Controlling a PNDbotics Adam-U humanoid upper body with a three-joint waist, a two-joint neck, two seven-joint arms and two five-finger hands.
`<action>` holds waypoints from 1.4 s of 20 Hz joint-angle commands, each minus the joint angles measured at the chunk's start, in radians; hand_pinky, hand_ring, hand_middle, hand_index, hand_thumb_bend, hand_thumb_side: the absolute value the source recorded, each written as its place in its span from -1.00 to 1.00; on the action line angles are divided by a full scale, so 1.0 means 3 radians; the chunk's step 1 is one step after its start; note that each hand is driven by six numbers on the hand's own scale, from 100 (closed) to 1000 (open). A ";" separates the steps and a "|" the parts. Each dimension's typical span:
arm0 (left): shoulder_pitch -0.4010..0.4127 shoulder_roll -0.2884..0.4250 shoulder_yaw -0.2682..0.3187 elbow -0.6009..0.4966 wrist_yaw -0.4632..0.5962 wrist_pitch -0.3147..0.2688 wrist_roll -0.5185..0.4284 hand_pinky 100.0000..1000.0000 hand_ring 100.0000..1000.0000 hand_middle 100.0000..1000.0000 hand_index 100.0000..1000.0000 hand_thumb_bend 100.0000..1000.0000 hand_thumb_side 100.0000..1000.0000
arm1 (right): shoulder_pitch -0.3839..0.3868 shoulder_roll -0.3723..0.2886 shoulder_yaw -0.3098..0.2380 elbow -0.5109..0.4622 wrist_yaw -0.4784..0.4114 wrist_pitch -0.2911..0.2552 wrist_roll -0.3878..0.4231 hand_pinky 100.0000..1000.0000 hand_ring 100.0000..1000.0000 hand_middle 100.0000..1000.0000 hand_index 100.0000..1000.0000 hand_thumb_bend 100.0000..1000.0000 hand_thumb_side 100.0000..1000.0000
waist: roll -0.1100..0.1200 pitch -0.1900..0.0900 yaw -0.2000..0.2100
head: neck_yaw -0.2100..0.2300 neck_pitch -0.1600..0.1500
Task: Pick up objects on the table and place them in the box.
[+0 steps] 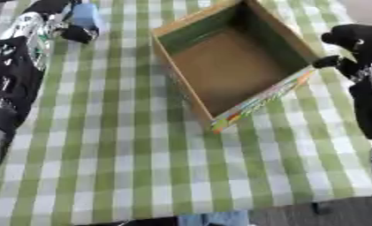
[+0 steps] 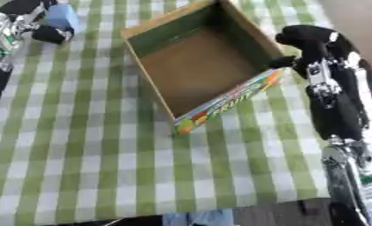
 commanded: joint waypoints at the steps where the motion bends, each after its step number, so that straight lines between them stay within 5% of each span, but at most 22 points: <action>1: -0.0059 0.0086 0.0012 -0.0056 -0.0071 0.0028 0.0127 0.39 0.30 0.37 0.69 -0.68 -0.28 | -0.0039 0.0001 -0.0001 -0.0055 0.0034 -0.0011 -0.0002 0.10 0.53 0.36 0.37 -1.00 -0.15 | -0.0006 -0.0046 -0.0008 | 0.0022 0.0016; 6: -0.0063 0.0093 0.0003 -0.0103 -0.0073 -0.0013 0.0327 0.28 0.14 0.15 0.46 -0.97 -0.39 | -0.0037 -0.0002 -0.0002 -0.0049 0.0034 -0.0008 -0.0007 0.10 0.53 0.36 0.37 -1.00 -0.15 | 0.0003 -0.0080 -0.0012 | 0.0030 0.0016; 13: -0.0061 0.0151 -0.0093 -0.0345 0.0156 -0.0188 0.0078 0.30 0.13 0.13 0.44 -1.00 -0.32 | -0.0013 -0.0021 -0.0006 -0.0039 0.0020 -0.0007 -0.0006 0.11 0.53 0.36 0.38 -1.00 -0.15 | 0.0001 -0.0225 0.0031 | 0.0014 0.0016; 21: 0.0008 0.0192 -0.0436 -0.1151 0.0672 -0.0492 -0.0283 0.31 0.13 0.14 0.47 -0.90 -0.23 | 0.0015 -0.0042 -0.0010 -0.0032 -0.0006 -0.0002 0.0000 0.12 0.53 0.36 0.38 -1.00 -0.15 | -0.0014 -0.0400 0.0120 | -0.0040 0.0016; 28: 0.0069 -0.0001 -0.0844 -0.1749 0.0978 -0.0741 -0.0488 0.32 0.15 0.15 0.47 -0.92 -0.22 | 0.0018 -0.0057 -0.0008 -0.0041 -0.0032 0.0000 0.0012 0.13 0.53 0.36 0.38 -1.00 -0.15 | -0.0028 -0.0493 0.0125 | -0.0032 0.0016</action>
